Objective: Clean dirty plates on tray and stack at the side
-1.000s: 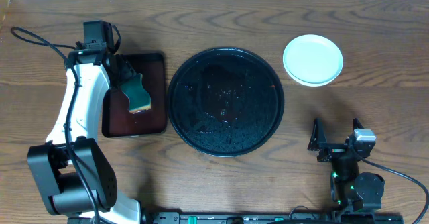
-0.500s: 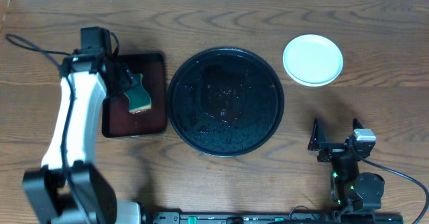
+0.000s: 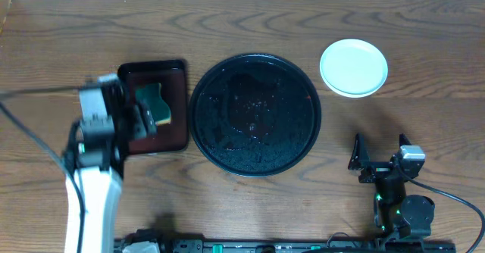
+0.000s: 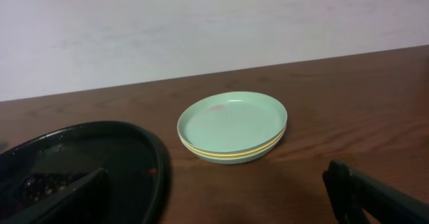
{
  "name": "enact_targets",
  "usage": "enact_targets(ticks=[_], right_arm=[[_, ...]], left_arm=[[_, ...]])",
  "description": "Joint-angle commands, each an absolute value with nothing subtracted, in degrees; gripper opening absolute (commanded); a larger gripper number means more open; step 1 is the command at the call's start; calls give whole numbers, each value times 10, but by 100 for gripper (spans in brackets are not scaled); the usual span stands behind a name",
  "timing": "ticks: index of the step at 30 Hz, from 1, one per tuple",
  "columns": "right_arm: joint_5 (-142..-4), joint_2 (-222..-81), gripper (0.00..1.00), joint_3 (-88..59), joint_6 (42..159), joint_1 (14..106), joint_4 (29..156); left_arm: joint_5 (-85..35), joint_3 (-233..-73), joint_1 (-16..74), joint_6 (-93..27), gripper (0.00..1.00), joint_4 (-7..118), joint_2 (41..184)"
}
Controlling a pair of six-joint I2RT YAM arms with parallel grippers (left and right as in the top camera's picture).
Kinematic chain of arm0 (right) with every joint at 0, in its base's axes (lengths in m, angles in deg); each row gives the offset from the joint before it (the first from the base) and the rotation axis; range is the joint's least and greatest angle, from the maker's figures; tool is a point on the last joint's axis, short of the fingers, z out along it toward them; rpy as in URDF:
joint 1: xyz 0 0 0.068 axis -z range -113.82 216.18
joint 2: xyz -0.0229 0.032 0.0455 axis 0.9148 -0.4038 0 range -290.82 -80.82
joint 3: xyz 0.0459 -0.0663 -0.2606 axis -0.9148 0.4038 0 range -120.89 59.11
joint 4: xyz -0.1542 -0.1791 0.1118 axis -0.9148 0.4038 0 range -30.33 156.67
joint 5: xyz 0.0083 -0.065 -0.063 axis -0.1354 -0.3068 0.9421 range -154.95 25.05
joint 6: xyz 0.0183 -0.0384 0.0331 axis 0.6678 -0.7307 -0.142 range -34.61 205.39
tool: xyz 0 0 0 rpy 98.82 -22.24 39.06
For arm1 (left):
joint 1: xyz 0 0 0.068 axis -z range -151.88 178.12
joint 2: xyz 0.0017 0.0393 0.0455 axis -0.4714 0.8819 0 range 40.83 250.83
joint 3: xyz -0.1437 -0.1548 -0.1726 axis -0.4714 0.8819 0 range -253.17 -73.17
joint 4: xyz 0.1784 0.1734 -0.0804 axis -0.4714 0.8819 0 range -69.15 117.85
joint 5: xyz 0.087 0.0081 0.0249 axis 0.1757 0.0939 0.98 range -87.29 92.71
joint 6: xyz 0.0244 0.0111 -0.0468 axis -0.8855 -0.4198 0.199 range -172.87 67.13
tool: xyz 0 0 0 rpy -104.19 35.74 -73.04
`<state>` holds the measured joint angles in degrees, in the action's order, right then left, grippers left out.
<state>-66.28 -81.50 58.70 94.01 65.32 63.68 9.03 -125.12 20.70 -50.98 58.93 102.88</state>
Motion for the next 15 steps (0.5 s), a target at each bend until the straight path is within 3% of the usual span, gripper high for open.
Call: enact_targets(ticks=[1,15], right_arm=[[-656,-811,99,588,934,659,640],[-656,-811,99,588,934,659,640]], left_arm=[[87,-1182,206,-548,96,567,949],[79,-1076,206,-548,96,521,767]])
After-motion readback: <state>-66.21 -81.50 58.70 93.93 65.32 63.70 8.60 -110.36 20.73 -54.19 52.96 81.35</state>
